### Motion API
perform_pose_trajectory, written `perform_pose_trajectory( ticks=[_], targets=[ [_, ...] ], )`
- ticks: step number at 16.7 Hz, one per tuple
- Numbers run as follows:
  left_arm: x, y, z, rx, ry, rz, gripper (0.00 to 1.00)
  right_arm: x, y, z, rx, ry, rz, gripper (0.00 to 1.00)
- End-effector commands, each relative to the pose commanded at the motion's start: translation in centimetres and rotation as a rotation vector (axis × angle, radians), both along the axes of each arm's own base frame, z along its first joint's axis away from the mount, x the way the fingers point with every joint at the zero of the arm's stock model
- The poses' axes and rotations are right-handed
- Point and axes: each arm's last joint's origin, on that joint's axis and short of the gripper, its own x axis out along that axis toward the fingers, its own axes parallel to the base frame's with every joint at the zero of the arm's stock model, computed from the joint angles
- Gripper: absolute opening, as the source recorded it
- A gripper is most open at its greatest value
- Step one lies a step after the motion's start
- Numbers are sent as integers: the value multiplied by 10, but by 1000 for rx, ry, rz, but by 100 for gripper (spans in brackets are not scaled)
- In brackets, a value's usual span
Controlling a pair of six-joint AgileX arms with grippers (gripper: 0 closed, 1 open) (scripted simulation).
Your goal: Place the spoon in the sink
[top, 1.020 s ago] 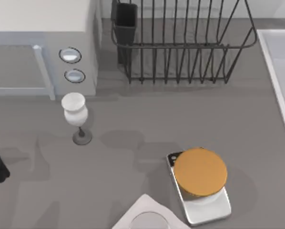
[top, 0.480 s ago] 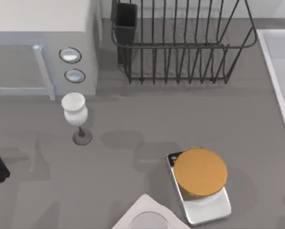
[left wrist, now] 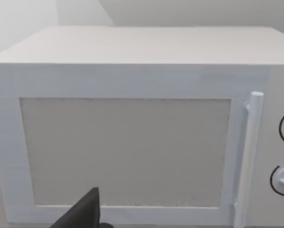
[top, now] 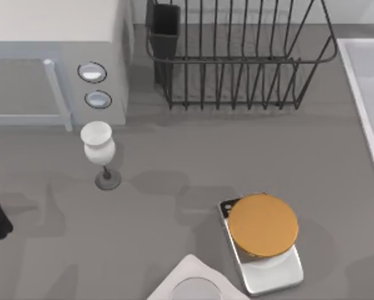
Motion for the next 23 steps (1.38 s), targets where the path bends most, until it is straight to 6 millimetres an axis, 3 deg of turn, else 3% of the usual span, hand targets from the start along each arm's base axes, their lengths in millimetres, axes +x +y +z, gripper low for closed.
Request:
perform_pose_trajectory(
  ticks=[4,7,10,15,19,23],
  targets=[
    [0,0,0,0,0,0,100,7,-2,1,8,13,0,0],
    [0,0,0,0,0,0,100,34,-10,7,25,48,4,0],
    [0,0,0,0,0,0,100,80,-19,17,36,81,13,0],
    [0,0,0,0,0,0,100,182,-25,26,30,86,19,0],
    [0,0,0,0,0,0,100,252,-8,19,16,54,16,0],
    [0,0,0,0,0,0,100,292,19,1,4,19,7,0]
  ],
)
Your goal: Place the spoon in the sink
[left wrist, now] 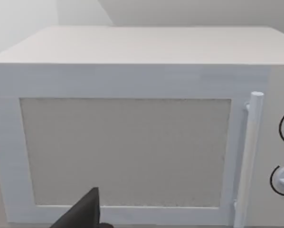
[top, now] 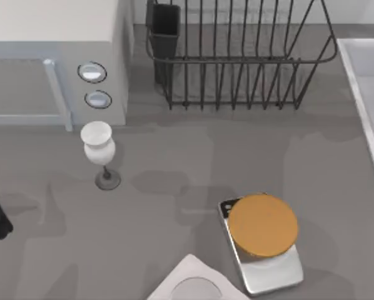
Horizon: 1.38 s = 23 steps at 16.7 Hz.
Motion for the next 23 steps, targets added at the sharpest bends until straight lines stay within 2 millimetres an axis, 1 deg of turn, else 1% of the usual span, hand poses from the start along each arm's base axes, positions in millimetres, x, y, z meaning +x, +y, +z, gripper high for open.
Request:
perform_pose_trajectory(
  ticks=[2,5,12,18,23],
  targets=[
    [0,0,0,0,0,0,100,11,12,-9,-4,-9,-4,0],
    [0,0,0,0,0,0,100,18,22,-16,-7,-20,-7,0],
    [0,0,0,0,0,0,100,19,21,-19,-6,-15,-12,0],
    [0,0,0,0,0,0,100,24,24,-40,-5,-8,6,0],
    [0,0,0,0,0,0,100,19,23,-56,-8,-26,-6,0]
  ],
)
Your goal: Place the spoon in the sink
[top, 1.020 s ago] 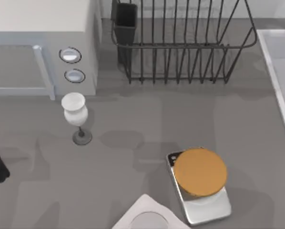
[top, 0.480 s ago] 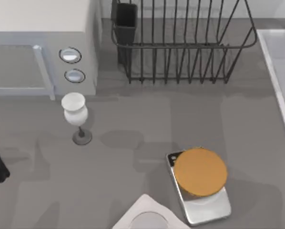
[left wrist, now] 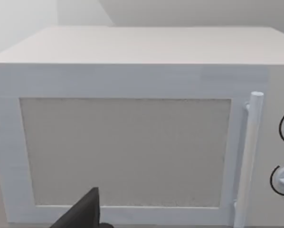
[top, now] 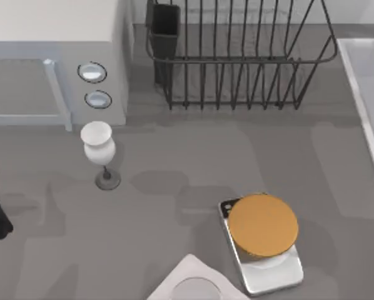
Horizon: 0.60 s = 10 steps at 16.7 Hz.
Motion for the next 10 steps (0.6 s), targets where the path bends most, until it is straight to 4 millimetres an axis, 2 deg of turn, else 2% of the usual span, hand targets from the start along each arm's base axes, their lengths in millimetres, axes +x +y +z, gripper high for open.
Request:
perform_pose_trajectory(
  ticks=[6,10],
  targets=[
    [0,0,0,0,0,0,100,-2,0,-5,0,6,-2,0],
    [0,0,0,0,0,0,100,-2,0,-5,0,6,-2,30]
  ],
)
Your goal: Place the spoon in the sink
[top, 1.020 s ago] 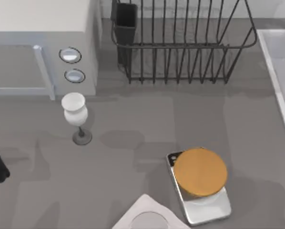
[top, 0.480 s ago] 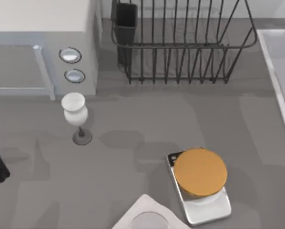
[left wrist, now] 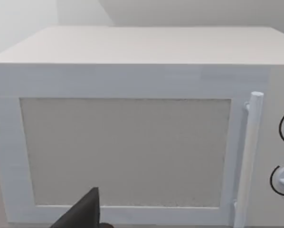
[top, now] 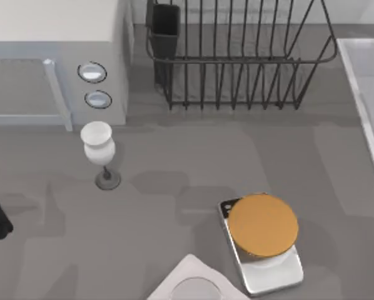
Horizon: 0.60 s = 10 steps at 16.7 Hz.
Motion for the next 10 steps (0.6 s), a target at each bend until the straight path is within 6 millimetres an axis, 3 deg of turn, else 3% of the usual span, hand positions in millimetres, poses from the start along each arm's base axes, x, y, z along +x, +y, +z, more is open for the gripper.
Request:
perform_pose_trajectory(
  ticks=[9,10],
  targets=[
    [0,0,0,0,0,0,100,0,0,0,0,0,0,98],
    [0,0,0,0,0,0,100,0,0,0,0,0,0,100]
  ],
)
